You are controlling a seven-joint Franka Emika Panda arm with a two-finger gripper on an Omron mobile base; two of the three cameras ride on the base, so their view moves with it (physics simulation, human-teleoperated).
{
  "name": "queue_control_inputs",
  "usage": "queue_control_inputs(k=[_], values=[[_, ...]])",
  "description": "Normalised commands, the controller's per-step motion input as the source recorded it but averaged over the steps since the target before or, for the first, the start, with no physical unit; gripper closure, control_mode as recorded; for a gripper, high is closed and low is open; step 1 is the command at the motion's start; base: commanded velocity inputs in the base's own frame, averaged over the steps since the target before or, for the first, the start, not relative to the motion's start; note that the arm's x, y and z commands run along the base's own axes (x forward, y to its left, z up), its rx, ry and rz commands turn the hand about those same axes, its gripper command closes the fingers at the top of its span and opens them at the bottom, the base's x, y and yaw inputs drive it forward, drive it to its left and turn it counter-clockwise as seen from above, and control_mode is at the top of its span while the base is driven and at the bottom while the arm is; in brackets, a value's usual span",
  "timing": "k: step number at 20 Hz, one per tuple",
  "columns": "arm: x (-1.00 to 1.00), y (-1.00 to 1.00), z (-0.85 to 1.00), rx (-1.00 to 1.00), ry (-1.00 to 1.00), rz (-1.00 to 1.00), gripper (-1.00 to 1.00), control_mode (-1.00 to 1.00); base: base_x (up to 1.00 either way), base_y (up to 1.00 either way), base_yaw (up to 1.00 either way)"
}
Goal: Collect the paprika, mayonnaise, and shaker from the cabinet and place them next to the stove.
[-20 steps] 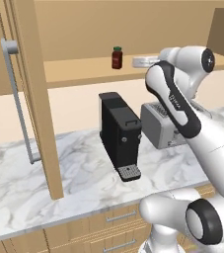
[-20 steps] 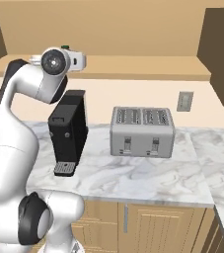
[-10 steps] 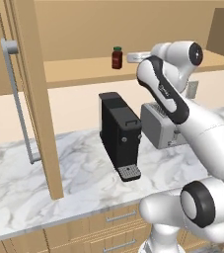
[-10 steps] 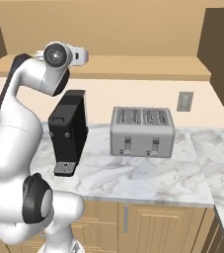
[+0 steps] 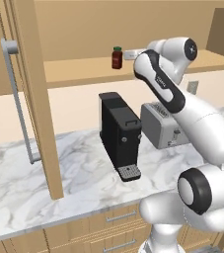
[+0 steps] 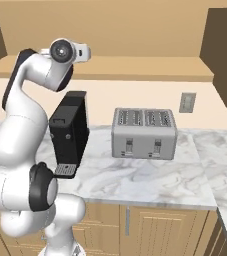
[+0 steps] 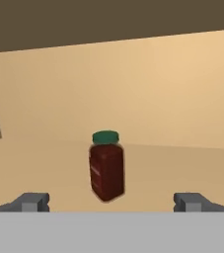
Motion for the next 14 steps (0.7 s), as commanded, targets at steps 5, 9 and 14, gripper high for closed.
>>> queue_control_inputs(k=[5, 9, 14], values=[[0.15, -0.01, 0.00, 0.00, -0.03, 0.19, -1.00, -1.00, 0.00, 0.00, 0.00], [0.02, -0.28, 0.00, 0.00, -0.05, 0.20, -1.00, -1.00, 0.00, 0.00, 0.00], [0.06, -0.10, 0.00, 0.00, 0.00, 0.12, -1.00, -1.00, 0.00, 0.00, 0.00]])
